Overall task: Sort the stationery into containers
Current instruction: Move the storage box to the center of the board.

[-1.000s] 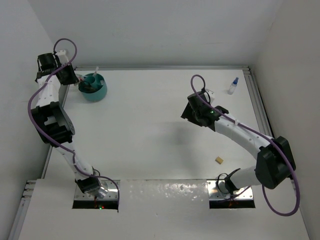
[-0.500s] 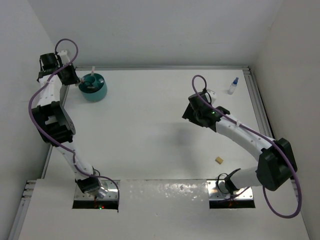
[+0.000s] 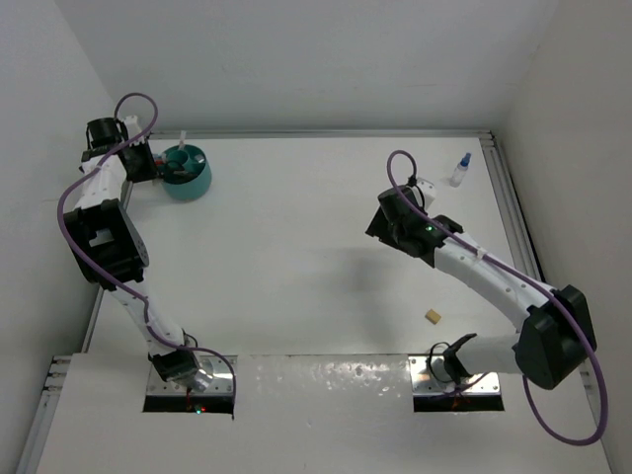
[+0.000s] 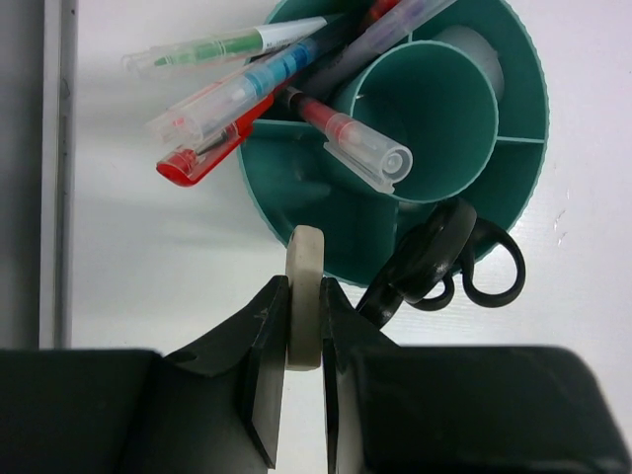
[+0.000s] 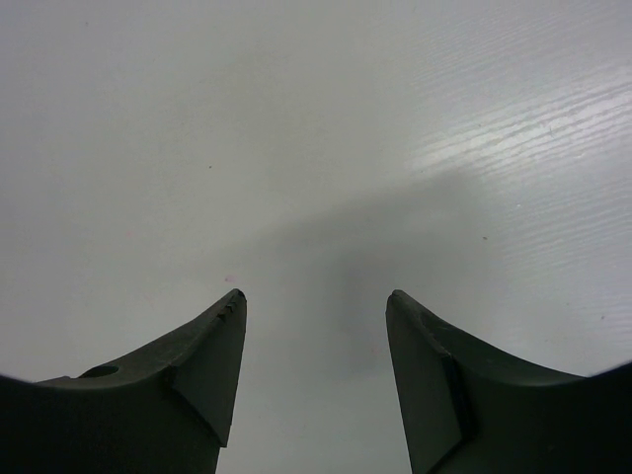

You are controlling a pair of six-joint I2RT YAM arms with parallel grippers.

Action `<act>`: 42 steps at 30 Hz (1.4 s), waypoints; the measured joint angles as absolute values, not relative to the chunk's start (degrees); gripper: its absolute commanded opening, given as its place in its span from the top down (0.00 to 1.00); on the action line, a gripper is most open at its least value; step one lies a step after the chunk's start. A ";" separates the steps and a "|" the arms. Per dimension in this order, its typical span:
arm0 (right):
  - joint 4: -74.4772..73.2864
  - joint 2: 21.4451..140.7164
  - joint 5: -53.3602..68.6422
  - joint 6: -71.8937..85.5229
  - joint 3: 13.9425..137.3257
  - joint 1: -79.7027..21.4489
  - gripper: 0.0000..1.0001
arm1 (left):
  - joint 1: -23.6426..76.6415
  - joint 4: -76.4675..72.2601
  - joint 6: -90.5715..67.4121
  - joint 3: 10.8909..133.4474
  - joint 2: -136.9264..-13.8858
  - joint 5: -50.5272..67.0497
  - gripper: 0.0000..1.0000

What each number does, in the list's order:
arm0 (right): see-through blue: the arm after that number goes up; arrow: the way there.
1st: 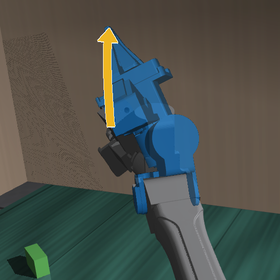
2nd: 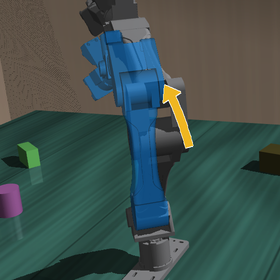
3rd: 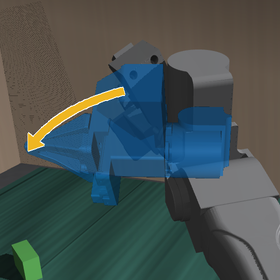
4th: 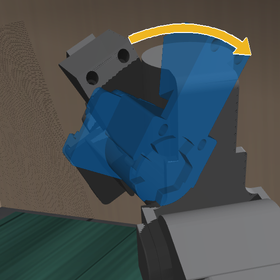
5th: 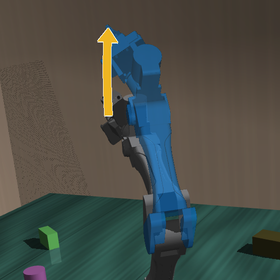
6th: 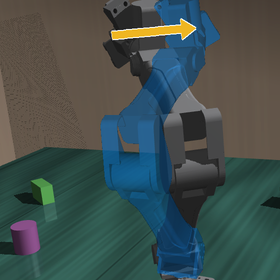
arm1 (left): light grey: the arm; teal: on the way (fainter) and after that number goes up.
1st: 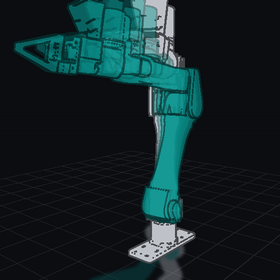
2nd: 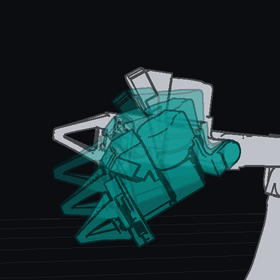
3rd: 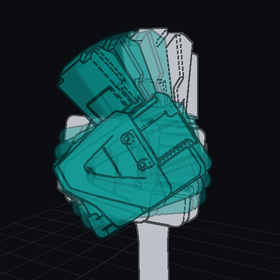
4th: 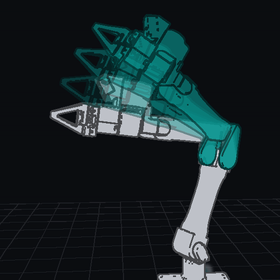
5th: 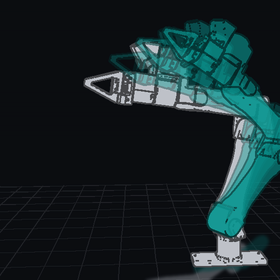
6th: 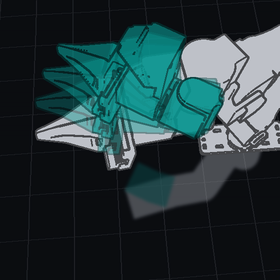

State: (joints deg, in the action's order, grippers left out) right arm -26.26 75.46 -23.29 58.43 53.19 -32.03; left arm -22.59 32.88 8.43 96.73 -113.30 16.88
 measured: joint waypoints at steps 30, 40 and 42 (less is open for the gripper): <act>-27.11 72.66 -25.69 58.39 50.83 -32.03 0.42 | -22.52 33.58 7.42 96.62 -112.55 14.94 1.00; -25.71 68.60 -26.87 56.14 47.33 -32.03 0.41 | -28.45 37.30 7.46 96.64 -101.67 12.84 1.00; -25.56 67.46 -26.72 55.48 46.13 -32.03 0.41 | -30.20 38.30 7.62 96.64 -99.13 11.97 1.00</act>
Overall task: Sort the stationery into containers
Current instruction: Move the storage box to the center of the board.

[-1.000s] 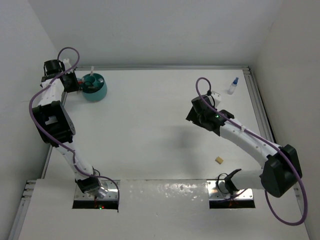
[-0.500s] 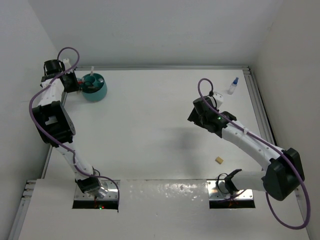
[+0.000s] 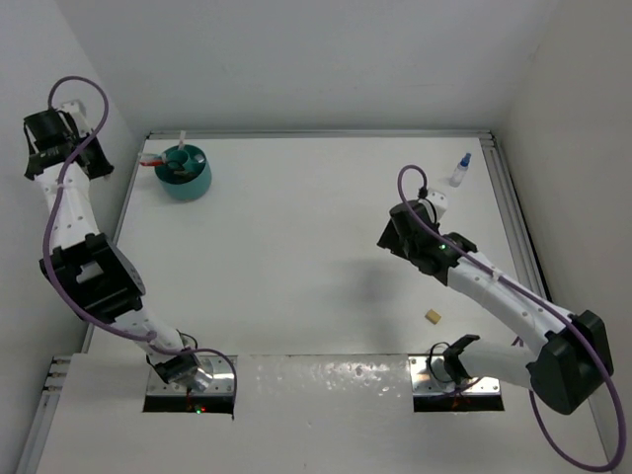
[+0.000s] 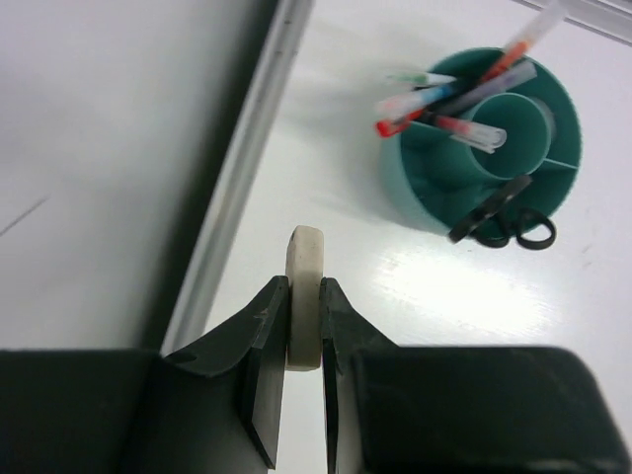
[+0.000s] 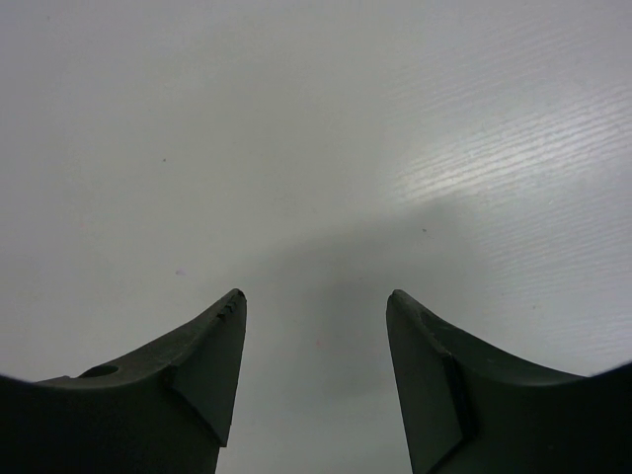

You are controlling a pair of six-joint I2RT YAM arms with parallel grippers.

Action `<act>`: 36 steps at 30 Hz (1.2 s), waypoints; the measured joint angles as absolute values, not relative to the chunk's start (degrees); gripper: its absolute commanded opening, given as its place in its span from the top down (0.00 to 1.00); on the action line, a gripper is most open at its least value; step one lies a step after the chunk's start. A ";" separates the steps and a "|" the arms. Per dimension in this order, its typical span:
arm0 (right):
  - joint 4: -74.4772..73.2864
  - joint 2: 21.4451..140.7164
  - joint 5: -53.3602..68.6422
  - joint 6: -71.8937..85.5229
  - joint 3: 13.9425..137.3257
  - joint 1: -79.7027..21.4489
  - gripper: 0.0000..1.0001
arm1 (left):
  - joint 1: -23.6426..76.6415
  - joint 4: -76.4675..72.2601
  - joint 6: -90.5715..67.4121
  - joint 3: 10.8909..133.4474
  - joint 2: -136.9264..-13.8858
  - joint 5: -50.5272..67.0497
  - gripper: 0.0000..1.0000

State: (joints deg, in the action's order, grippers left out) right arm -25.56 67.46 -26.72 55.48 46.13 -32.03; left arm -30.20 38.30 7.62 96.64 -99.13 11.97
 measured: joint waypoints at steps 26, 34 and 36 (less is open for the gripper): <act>-23.97 53.28 -22.96 51.79 35.14 -32.51 0.40 | -35.42 45.52 11.77 84.40 -81.10 6.44 1.00; -23.49 54.76 -23.00 50.59 35.09 -32.51 0.40 | -32.21 46.11 11.70 84.40 -81.12 6.98 1.00; -23.44 55.07 -23.07 50.46 35.09 -32.51 0.40 | -29.61 46.24 11.75 84.62 -81.43 8.05 1.00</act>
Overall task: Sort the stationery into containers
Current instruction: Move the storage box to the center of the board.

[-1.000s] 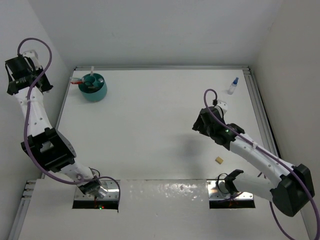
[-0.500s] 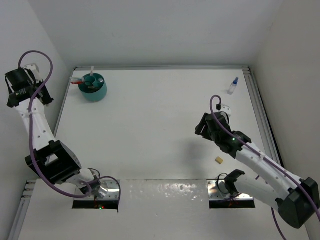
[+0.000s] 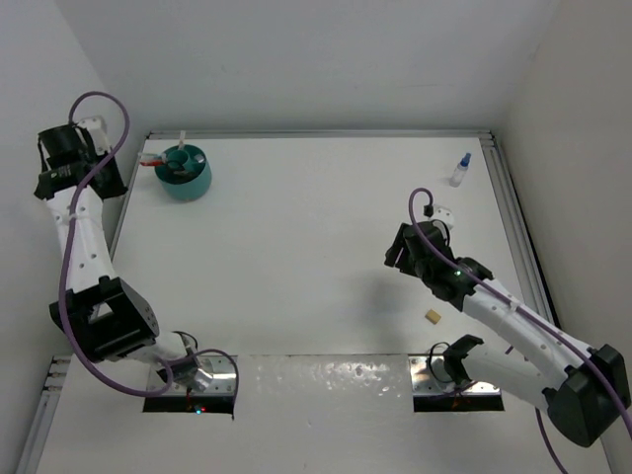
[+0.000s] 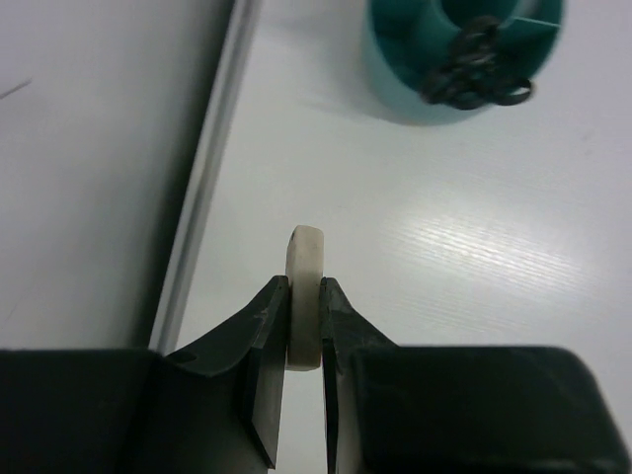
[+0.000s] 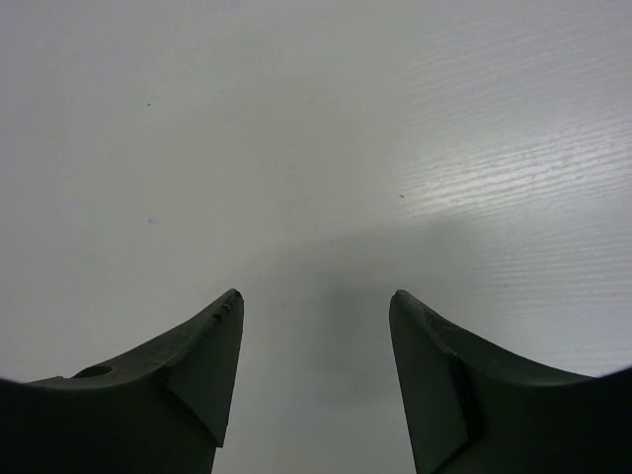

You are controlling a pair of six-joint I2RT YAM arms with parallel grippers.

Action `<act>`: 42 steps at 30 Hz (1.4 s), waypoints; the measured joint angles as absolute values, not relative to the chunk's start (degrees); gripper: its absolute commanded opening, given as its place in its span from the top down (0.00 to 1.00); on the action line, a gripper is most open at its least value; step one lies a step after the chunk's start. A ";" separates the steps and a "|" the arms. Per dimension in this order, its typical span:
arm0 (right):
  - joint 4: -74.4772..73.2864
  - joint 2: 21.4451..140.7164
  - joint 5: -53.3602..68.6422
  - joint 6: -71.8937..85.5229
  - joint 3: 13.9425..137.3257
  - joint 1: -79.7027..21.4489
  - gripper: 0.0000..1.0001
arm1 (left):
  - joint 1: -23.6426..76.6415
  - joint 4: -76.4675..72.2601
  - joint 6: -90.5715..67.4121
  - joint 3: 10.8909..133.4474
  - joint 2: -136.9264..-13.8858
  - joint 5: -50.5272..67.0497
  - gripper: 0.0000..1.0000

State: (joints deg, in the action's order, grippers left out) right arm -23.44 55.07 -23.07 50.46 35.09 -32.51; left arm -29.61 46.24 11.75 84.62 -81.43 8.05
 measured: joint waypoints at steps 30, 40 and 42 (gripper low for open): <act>-28.75 75.05 -24.82 54.41 48.16 -35.81 0.41 | -23.14 43.88 11.00 107.11 -115.24 18.87 1.00; -30.96 76.93 -26.15 54.68 50.85 -36.45 0.41 | -23.66 42.59 9.78 108.36 -119.83 20.03 1.00; -31.22 77.54 -26.52 54.68 51.20 -36.73 0.41 | -23.53 42.46 9.74 108.33 -120.03 20.14 1.00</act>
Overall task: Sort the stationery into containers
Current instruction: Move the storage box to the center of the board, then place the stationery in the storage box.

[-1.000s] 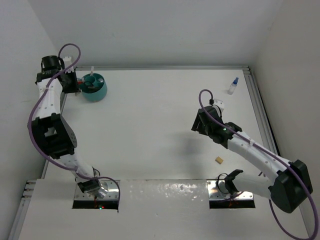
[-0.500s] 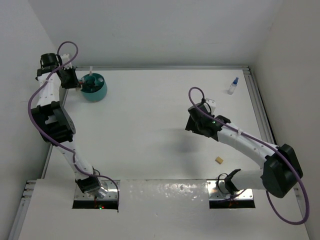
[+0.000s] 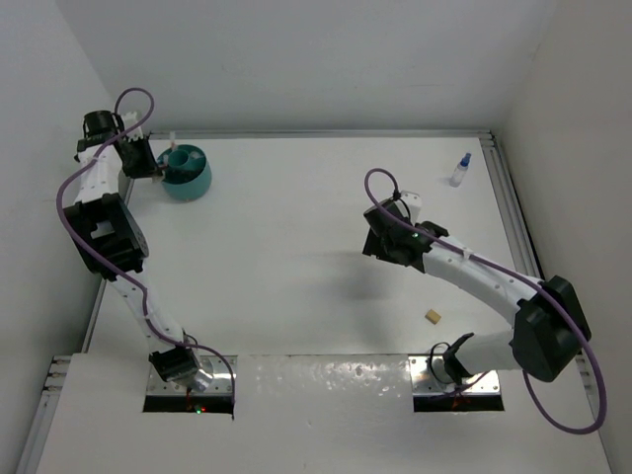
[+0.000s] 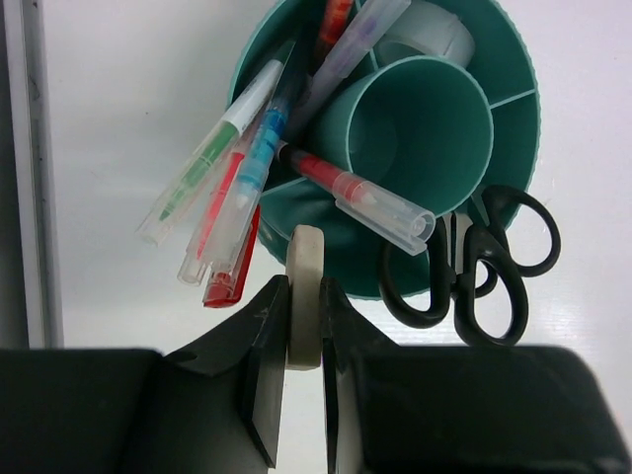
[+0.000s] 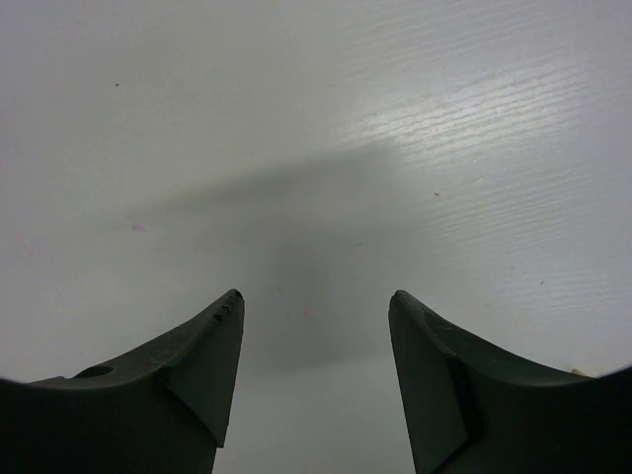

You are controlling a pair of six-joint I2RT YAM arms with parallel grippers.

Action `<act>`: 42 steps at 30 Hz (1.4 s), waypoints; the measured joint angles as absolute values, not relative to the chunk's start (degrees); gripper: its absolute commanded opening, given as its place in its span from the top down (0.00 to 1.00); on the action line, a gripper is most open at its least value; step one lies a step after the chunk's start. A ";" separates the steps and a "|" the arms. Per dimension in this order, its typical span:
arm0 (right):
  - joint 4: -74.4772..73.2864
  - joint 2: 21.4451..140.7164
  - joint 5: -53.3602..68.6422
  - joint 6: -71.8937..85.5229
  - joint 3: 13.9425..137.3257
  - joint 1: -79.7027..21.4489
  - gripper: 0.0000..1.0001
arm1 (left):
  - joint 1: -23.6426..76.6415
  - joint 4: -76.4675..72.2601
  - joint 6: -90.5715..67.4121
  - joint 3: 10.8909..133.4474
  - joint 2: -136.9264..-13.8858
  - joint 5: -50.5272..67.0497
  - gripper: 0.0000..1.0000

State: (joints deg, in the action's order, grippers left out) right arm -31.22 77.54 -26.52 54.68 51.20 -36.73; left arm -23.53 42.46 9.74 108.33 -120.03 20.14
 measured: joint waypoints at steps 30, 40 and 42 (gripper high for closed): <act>-32.29 78.61 -27.07 54.63 51.90 -37.28 0.40 | -20.97 39.68 7.42 107.13 -120.38 19.46 0.85; -32.73 78.61 -27.09 54.59 52.45 -37.39 0.40 | -20.91 39.68 7.20 107.13 -121.19 19.07 0.76; -32.86 78.61 -27.09 54.57 52.75 -37.39 0.40 | -20.91 39.68 7.09 107.13 -121.19 19.07 0.71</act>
State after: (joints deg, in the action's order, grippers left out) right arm -32.86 78.61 -27.09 54.57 52.75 -37.39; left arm -20.91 39.68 7.09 107.13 -121.19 19.07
